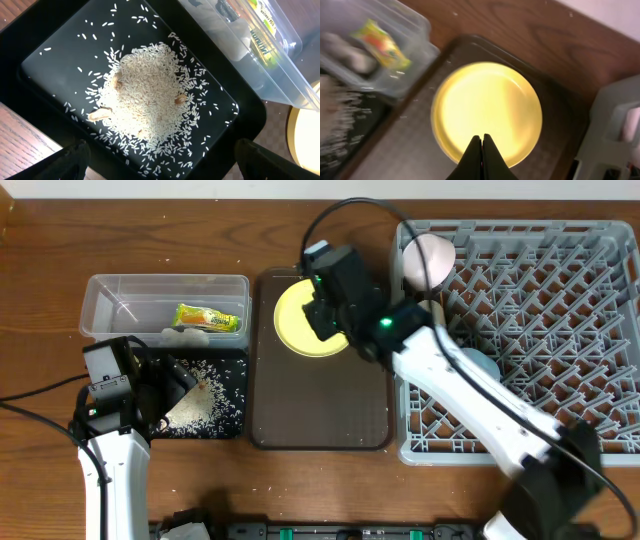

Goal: Sort waste into correct bins and load items into the dishwasher rack
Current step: 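Grasp the yellow plate's edge with the right gripper and tilt it up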

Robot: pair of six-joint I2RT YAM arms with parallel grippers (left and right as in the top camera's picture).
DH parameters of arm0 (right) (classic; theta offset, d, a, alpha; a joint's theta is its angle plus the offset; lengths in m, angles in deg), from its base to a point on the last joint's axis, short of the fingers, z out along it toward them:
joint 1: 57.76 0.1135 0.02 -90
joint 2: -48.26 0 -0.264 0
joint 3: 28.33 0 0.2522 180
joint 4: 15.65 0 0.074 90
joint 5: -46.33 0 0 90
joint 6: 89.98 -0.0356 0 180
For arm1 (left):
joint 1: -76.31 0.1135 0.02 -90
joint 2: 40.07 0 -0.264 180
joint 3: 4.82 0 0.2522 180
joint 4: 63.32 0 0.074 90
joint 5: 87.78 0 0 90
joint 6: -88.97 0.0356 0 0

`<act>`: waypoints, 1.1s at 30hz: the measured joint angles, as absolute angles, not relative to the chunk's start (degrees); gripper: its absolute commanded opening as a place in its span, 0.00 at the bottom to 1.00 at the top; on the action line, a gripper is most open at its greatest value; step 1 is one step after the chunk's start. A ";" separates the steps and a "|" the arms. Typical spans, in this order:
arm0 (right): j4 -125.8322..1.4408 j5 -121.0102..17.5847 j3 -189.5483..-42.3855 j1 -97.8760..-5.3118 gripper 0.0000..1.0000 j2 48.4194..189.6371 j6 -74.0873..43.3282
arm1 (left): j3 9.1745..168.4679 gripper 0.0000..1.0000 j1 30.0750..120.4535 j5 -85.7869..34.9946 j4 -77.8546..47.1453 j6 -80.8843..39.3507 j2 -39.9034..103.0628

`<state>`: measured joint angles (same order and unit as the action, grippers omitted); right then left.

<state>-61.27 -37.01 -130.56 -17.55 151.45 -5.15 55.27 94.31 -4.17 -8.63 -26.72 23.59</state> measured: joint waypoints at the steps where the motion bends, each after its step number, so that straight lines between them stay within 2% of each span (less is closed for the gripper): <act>1: -60.87 -36.21 -130.56 -17.57 0.01 153.20 -5.15 | 55.27 0.95 94.31 -4.19 -8.63 -26.72 23.59; 14: -58.62 -36.88 -130.53 -17.66 0.01 168.24 -5.15 | 55.27 0.95 94.31 -4.17 -8.66 -26.72 23.59; 33: -72.11 -47.40 -130.56 -14.27 0.01 169.99 -5.15 | 55.27 0.95 94.31 -4.17 -8.61 -26.72 23.59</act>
<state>-72.11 -47.40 -130.56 -14.27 169.99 -5.15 55.27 94.31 -4.17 -8.61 -26.72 23.59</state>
